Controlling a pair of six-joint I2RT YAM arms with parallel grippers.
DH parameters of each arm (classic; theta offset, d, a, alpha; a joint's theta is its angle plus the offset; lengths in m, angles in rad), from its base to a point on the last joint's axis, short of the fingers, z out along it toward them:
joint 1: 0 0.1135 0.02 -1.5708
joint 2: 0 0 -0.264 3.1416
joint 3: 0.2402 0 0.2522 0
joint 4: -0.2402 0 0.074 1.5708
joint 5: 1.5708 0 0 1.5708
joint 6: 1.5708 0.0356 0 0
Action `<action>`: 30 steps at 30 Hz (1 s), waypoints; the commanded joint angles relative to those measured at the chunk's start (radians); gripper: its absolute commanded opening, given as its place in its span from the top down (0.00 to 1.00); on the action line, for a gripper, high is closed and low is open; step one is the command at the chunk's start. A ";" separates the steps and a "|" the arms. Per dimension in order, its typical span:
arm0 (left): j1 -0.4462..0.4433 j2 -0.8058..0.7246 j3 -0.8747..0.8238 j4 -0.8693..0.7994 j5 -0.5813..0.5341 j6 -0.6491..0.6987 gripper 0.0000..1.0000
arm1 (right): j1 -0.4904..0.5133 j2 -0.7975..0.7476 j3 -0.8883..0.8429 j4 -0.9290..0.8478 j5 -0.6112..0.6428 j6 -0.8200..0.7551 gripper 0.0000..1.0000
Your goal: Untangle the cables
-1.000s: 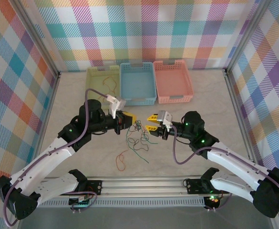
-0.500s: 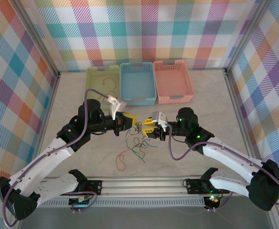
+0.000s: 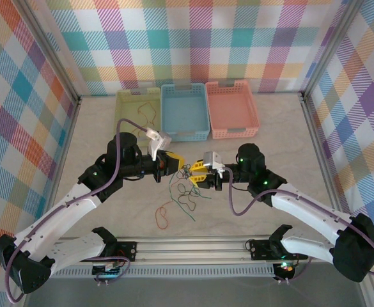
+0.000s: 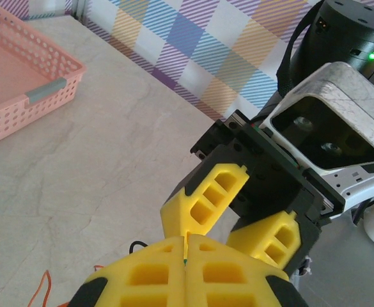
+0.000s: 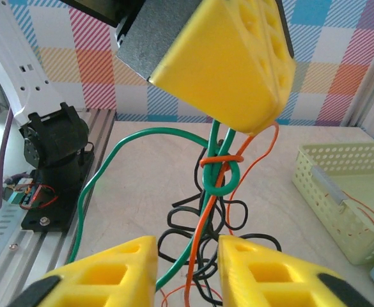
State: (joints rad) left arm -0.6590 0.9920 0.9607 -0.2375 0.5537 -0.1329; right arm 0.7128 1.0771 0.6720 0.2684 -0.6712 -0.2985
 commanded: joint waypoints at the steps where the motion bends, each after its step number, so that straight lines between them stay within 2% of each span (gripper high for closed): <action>1: -0.004 -0.003 0.014 0.004 0.033 0.016 1.00 | -0.002 0.010 0.035 0.019 -0.006 0.005 0.76; 6: -0.004 -0.002 0.006 0.016 0.055 0.009 1.00 | -0.003 0.026 0.044 0.020 0.010 0.015 0.87; 9: -0.003 -0.003 0.006 0.004 0.054 0.015 1.00 | -0.002 0.018 0.032 0.043 0.033 0.019 0.99; 15: -0.003 0.000 -0.003 -0.031 -0.005 0.014 1.00 | -0.002 -0.021 0.016 0.069 0.168 0.066 1.00; 20: -0.003 0.013 -0.030 -0.070 -0.131 -0.005 1.00 | 0.000 -0.081 -0.010 0.103 0.124 0.100 1.00; 23: -0.004 0.022 -0.047 -0.080 -0.202 -0.019 1.00 | 0.002 -0.125 -0.035 0.122 0.178 0.113 1.00; 26: -0.003 0.010 -0.078 -0.032 -0.148 -0.027 1.00 | 0.002 -0.153 -0.052 0.116 0.342 0.103 1.00; 30: -0.004 -0.062 -0.141 0.105 -0.016 -0.051 1.00 | 0.001 -0.133 -0.059 0.095 0.480 0.081 1.00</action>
State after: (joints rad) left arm -0.6617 0.9825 0.8669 -0.1719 0.4782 -0.1650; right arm 0.7235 0.9546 0.6106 0.3122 -0.3531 -0.2104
